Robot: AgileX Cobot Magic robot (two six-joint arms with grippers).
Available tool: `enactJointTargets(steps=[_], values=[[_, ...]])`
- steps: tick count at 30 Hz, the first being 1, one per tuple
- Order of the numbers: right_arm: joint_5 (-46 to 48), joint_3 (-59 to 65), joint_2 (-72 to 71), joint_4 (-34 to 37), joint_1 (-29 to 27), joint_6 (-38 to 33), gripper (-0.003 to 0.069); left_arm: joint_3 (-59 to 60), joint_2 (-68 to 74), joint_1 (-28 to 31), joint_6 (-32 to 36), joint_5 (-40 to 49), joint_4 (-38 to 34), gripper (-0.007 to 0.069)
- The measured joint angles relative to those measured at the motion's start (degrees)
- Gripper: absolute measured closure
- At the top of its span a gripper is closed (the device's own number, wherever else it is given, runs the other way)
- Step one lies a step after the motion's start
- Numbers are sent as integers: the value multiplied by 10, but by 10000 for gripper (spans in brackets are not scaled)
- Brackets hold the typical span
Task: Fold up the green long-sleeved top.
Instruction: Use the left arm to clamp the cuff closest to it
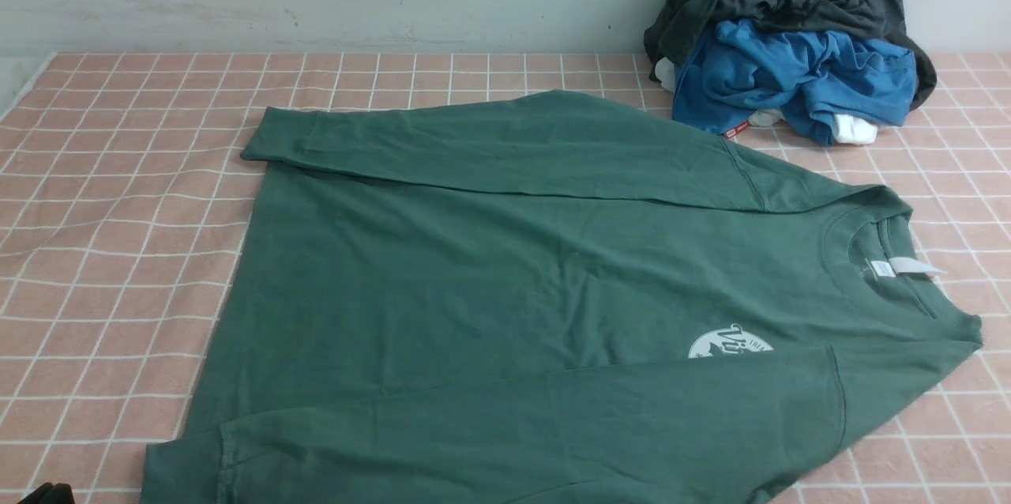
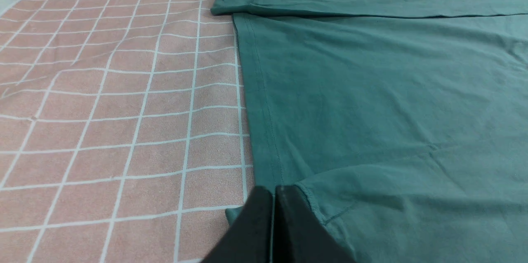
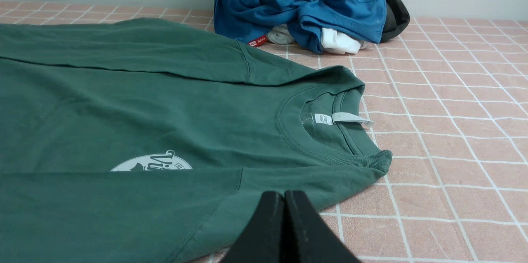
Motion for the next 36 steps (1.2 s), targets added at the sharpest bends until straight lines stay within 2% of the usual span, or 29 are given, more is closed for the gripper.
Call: enactJointTargets(steps=[29,33,36], values=[[0,0,0,-2,0,0,671,0,0,0,2,-1,6,627],[-4,0,0,-8,0,0,671,1,0,0,2,-7,25,627],[-46,2,0,-15,0,0,671,4,0,0,2,-37,47,627]])
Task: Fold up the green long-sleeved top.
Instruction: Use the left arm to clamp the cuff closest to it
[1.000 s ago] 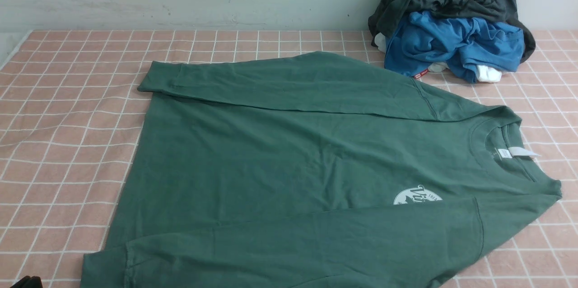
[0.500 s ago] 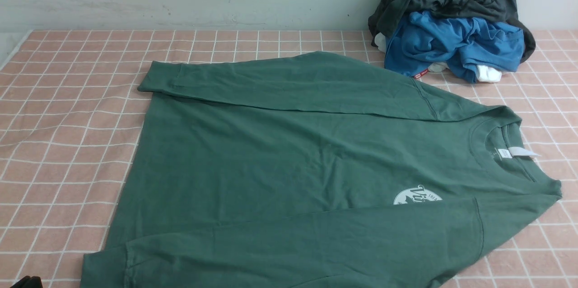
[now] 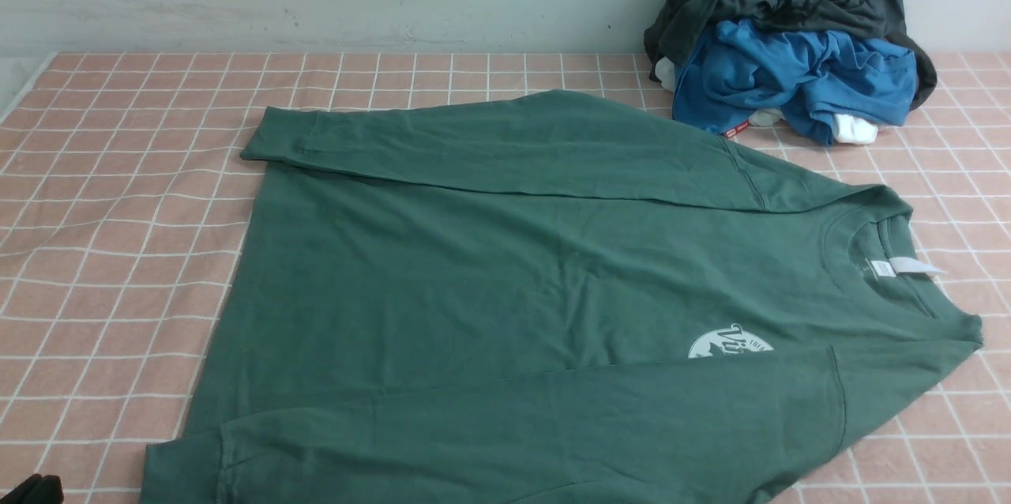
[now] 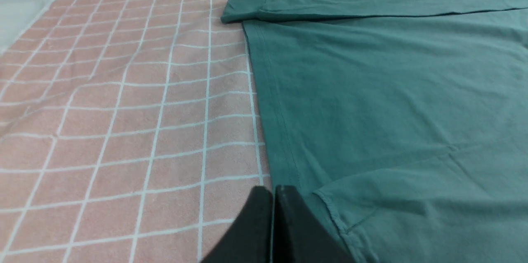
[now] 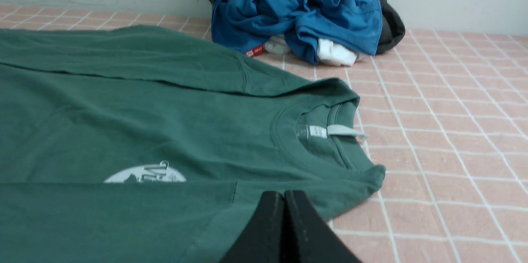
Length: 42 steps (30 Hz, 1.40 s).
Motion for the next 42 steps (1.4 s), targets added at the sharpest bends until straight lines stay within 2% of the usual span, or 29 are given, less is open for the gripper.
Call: enactJointTargets(steps=[4,6,8,10,13,15,20,21,24,27,29,31,34,37,42], values=[[-123,1,0,-1,0,3,671,0,0,0,-6,-68,10,627],[-232,1,0,3,0,25,671,0,0,0,-10,-115,11,627],[-273,1,0,3,0,36,671,0,0,0,-12,-134,11,627],[-371,1,0,7,0,64,671,1,0,0,-56,-211,-9,627],[-422,1,0,3,0,95,671,-5,0,0,-137,-311,-42,627],[-417,-9,3,-6,0,105,671,-25,7,0,-156,-309,-47,627],[-268,-156,106,-87,0,114,671,-232,162,0,-147,-148,-15,627],[-260,-169,112,-90,0,114,671,-239,179,0,-145,-136,-15,627],[-115,-259,224,-126,0,115,670,-336,318,0,-116,-42,0,627],[26,-311,334,-123,3,115,670,-399,436,0,-84,82,-15,627],[147,-334,408,-95,20,104,669,-423,523,0,-57,179,-49,627],[221,-341,466,-58,44,73,669,-429,588,0,-29,227,-88,624],[260,-341,522,-20,77,16,669,-429,656,2,6,250,-126,599],[254,-341,570,11,109,-38,669,-430,733,20,24,255,-156,533],[189,-343,610,45,138,-76,669,-434,814,63,53,257,-178,335]])
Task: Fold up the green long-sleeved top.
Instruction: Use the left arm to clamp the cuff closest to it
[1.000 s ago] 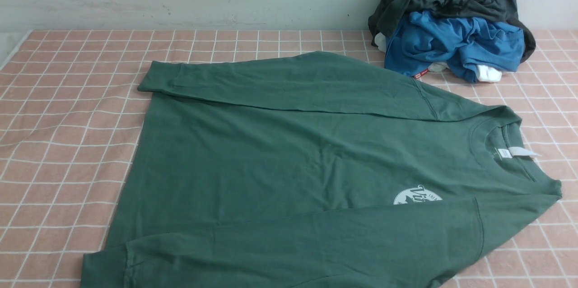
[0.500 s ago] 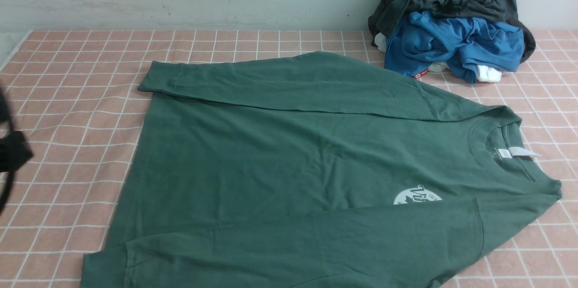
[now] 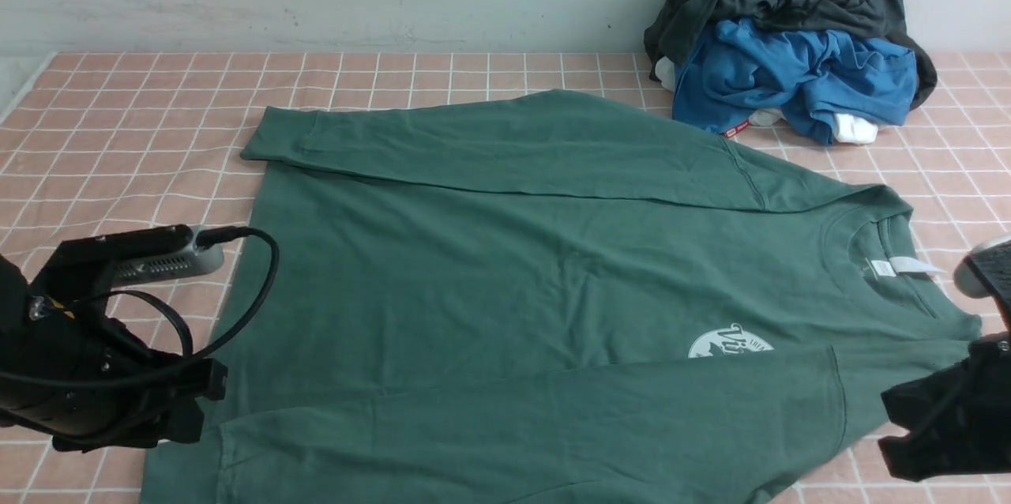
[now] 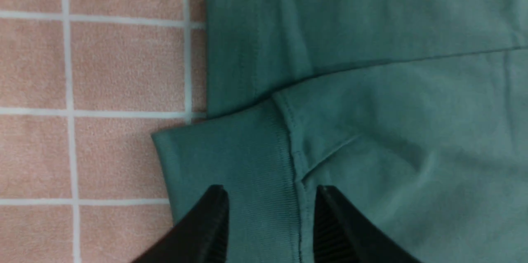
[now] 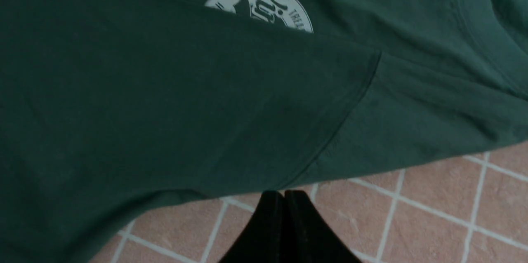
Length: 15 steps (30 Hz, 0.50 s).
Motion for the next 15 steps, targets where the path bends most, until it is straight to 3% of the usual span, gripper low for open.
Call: enactJointTargets(steps=[2,6,15], values=[[-6,-1,2,10,1,-4,669,0,18,3,5,5,-1,270],[-10,-1,2,14,1,-6,669,-1,39,3,-16,-5,19,229],[-15,-1,2,16,1,-8,669,-1,105,4,-88,-43,63,276]])
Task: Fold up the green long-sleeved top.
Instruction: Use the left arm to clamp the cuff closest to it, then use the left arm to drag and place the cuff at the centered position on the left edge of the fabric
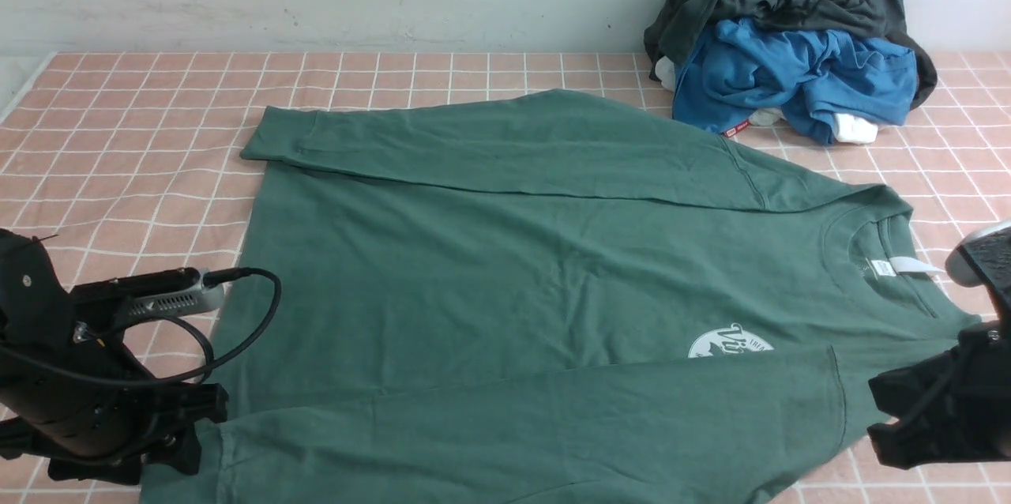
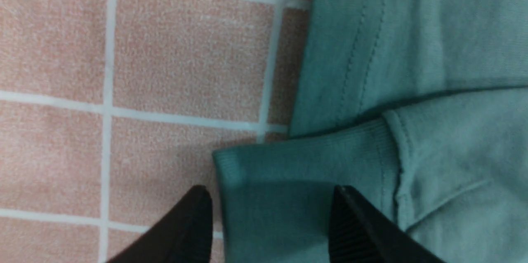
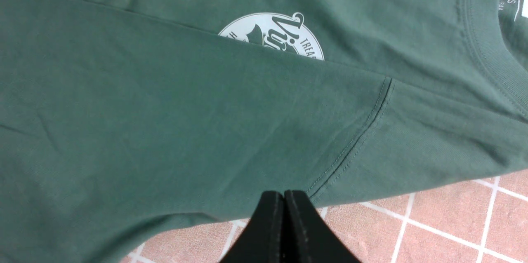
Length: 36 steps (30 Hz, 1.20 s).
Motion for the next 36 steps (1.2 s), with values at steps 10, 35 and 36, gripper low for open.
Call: enactJointTargets(steps=[10,35,36], values=[[-5,0,0,4,0,0,669,-25,17,39,6,21,-28,389],[-13,0,0,12,0,0,669,-235,-107,-35,123,48,-71,625],[-13,0,0,12,0,0,669,-245,-100,-35,125,37,-71,625]])
